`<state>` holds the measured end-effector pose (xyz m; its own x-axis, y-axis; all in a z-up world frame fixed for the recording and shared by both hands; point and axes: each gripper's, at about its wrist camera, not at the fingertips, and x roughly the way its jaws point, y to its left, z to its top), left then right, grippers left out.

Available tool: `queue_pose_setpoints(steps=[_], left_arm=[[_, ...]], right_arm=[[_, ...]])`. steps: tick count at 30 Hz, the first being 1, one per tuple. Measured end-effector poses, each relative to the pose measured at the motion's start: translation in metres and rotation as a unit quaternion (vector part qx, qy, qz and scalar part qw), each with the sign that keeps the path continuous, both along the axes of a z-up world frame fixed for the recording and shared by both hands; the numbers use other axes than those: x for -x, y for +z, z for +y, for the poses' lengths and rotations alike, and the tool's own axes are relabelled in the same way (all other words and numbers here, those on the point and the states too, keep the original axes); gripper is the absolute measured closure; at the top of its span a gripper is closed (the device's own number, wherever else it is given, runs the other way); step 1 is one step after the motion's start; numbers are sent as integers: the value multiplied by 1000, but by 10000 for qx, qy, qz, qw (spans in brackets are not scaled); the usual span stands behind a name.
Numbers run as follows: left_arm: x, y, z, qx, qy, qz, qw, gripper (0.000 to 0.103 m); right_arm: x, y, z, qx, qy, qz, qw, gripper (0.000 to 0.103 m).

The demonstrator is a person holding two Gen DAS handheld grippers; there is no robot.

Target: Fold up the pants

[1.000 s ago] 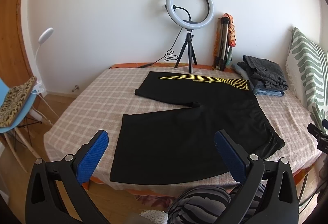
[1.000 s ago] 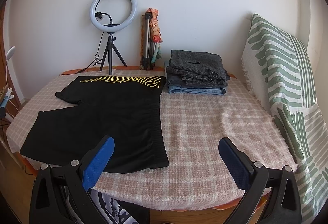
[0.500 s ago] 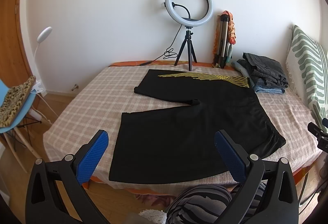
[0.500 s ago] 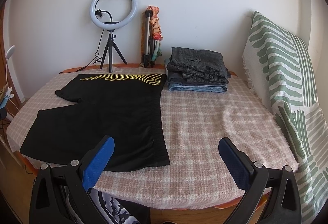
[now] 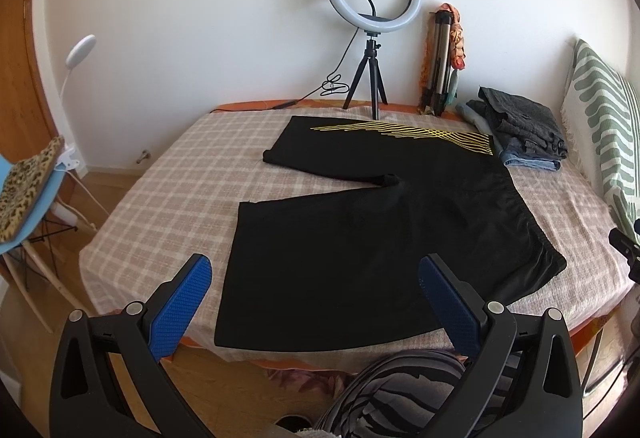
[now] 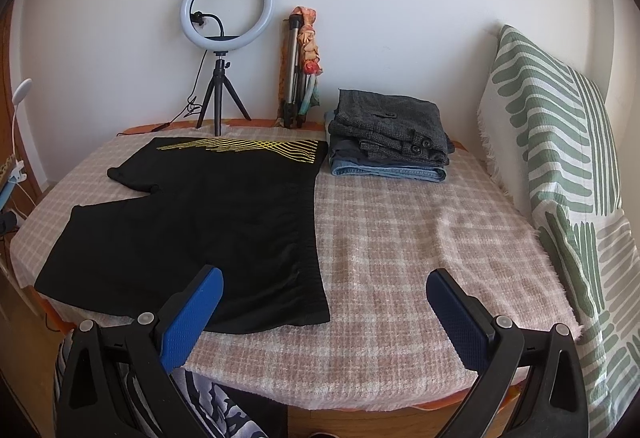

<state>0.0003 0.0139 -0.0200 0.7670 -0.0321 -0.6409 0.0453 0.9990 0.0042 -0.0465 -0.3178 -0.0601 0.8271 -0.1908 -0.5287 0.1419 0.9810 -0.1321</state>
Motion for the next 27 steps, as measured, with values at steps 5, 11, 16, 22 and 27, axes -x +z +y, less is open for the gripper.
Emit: queue_pose_setpoints(steps=[5,11,16,22,27], left_arm=[[0,-10,11,-81,-116,97,9999,0],[-1,-21,26,-226,-349,123,9991,10],[-8,-38,46,169,-654,378,9970,38],[-9,-71,48,-262,-1121,798,9901,53],[-6,-88,51,-386,-1450,1142,9821,56]], right_arm=[[-1,-4,0,108,340,16,9994,0],[-9,-18,6,465,1018,251,9934,10],[-15,-36,13,858,1778,442,9793,15],[-42,-70,19,1309,2403,1217,9541,32],[-57,-91,23,1519,2711,1633,9363,41]])
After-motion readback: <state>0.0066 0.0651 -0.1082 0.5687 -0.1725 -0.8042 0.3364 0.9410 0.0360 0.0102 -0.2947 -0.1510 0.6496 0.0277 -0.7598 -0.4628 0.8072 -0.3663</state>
